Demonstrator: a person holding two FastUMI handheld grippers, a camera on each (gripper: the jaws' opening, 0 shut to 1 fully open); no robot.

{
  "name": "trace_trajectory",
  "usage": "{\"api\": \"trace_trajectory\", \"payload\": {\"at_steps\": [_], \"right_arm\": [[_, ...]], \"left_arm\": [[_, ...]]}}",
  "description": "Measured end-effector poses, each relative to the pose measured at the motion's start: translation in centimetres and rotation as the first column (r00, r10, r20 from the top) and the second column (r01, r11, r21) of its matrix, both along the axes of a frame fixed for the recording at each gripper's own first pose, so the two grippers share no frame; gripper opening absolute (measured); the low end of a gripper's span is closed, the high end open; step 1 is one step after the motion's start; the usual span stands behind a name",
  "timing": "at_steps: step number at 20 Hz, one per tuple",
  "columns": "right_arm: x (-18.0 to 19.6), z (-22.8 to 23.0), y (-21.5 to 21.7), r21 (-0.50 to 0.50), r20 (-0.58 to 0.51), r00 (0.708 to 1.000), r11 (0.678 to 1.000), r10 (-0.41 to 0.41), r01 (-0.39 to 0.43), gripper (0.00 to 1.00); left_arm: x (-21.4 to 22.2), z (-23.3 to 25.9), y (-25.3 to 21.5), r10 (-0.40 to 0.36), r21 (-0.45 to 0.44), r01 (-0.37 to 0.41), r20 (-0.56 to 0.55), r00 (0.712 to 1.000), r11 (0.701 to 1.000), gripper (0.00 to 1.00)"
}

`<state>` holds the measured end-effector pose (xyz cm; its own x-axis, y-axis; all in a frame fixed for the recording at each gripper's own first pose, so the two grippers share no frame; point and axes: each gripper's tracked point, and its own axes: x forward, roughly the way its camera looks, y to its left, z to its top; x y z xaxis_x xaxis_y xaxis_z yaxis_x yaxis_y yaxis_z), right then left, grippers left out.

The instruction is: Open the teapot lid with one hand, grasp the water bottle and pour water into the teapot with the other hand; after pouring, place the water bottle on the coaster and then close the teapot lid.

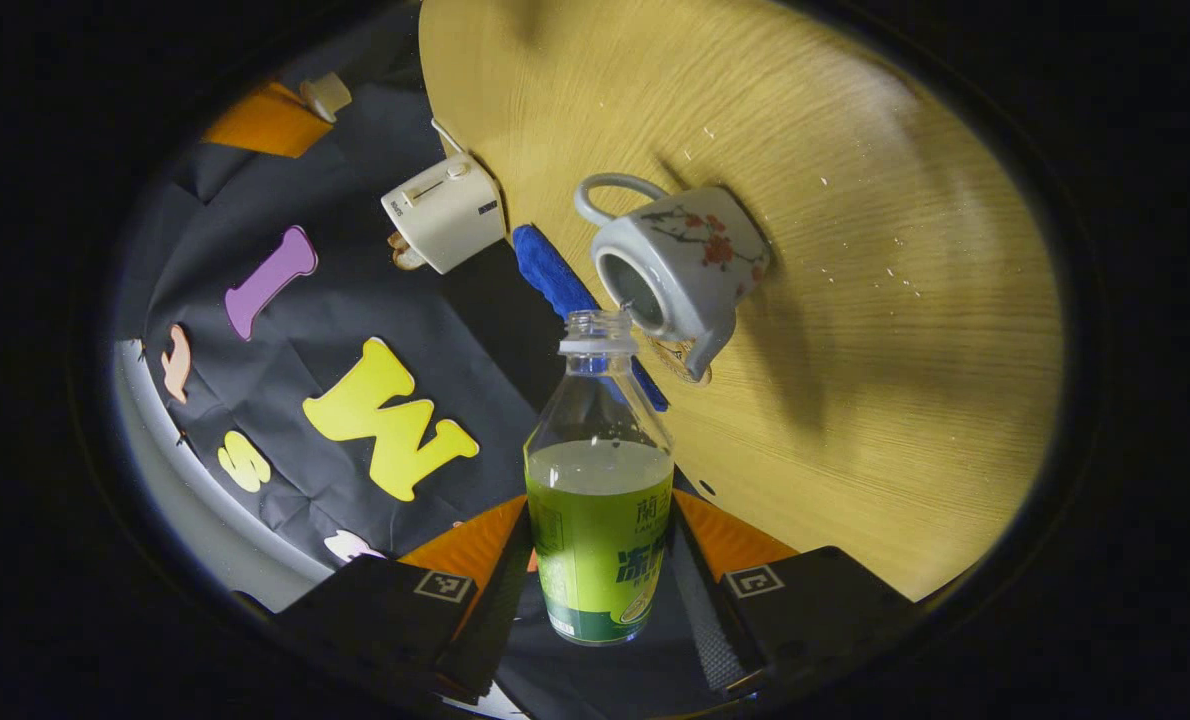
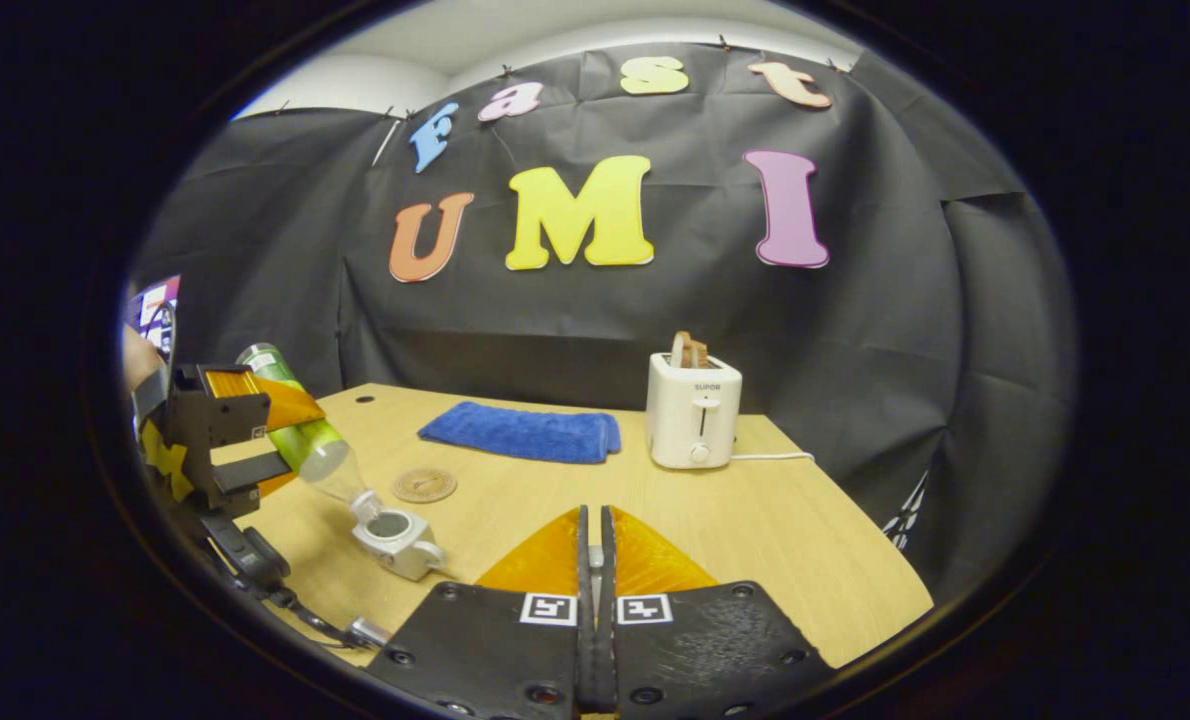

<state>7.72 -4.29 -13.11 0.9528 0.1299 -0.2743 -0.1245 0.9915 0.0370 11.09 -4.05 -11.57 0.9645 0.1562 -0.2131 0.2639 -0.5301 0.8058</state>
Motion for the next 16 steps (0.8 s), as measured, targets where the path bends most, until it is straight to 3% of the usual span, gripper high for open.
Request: {"api": "trace_trajectory", "payload": {"at_steps": [12, 16], "right_arm": [[0.2, 0.1, -1.4, -0.009, 0.001, 1.000, 1.000, -0.026, 0.026, 0.00], [0.3, 0.5, -2.7, 0.003, 0.005, 0.999, 0.999, -0.049, 0.048, 0.00]], "left_arm": [[0.0, 0.3, 0.0, 0.011, -0.008, -0.011, 0.005, 1.000, 1.000, 0.76], [0.1, 1.1, 0.6, 0.022, -0.099, -0.018, 0.036, 0.999, 0.995, 0.76]]}}
